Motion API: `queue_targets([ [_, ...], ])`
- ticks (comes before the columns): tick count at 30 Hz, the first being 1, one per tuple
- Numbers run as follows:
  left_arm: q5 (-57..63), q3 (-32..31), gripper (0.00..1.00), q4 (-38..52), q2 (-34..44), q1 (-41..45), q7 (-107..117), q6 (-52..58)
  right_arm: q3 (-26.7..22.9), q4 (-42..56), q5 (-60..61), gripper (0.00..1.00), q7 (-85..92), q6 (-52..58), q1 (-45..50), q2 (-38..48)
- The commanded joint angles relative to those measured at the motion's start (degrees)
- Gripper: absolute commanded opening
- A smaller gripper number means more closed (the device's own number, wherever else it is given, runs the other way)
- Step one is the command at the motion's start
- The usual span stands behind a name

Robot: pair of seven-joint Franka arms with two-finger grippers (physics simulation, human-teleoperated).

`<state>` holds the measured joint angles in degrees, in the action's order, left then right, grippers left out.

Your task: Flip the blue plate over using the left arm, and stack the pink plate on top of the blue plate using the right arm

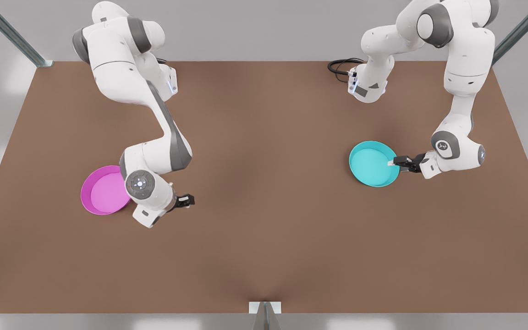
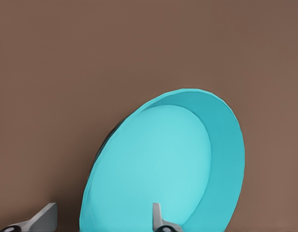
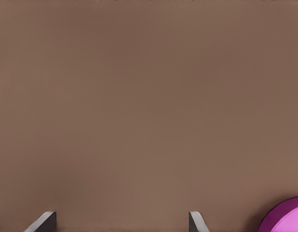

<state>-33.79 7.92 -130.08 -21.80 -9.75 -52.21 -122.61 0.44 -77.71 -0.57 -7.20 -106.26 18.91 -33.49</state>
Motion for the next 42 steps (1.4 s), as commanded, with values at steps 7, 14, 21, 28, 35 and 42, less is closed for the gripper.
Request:
queue_targets([
  [7, 0.31, -0.10, 0.64, 0.35, -0.70, 0.08, -0.08, 0.00, -0.09, 1.15, -0.22, 1.00, 0.08, -1.67, 0.08, -0.08],
  [14, 0.40, -0.10, 0.56, 0.53, -1.49, 0.08, -0.08, 0.00, -0.09, 1.33, -0.22, 1.00, 0.08, -1.67, 0.43, -0.08],
  [21, 0.40, -0.10, 0.48, 1.32, -2.02, 0.17, -0.08, 0.00, -0.09, 1.50, -0.22, 1.00, 0.08, -1.76, 0.43, 0.00],
  [28, 0.40, -0.10, 0.42, 1.58, -2.63, 0.17, 0.00, 0.00, -0.09, 1.59, -0.30, 1.00, -0.10, -2.46, 0.61, 0.00],
  [35, 0.48, -0.10, 0.37, 1.93, -2.72, 0.17, 0.00, 0.00, 0.00, 1.59, -0.22, 1.00, -0.18, -2.46, 0.96, 0.00],
  [42, 0.40, -0.10, 0.37, 2.11, -3.07, 0.17, 0.00, 0.00, 0.00, 1.59, -0.31, 1.00, -0.27, -2.46, 0.96, 0.00],
])
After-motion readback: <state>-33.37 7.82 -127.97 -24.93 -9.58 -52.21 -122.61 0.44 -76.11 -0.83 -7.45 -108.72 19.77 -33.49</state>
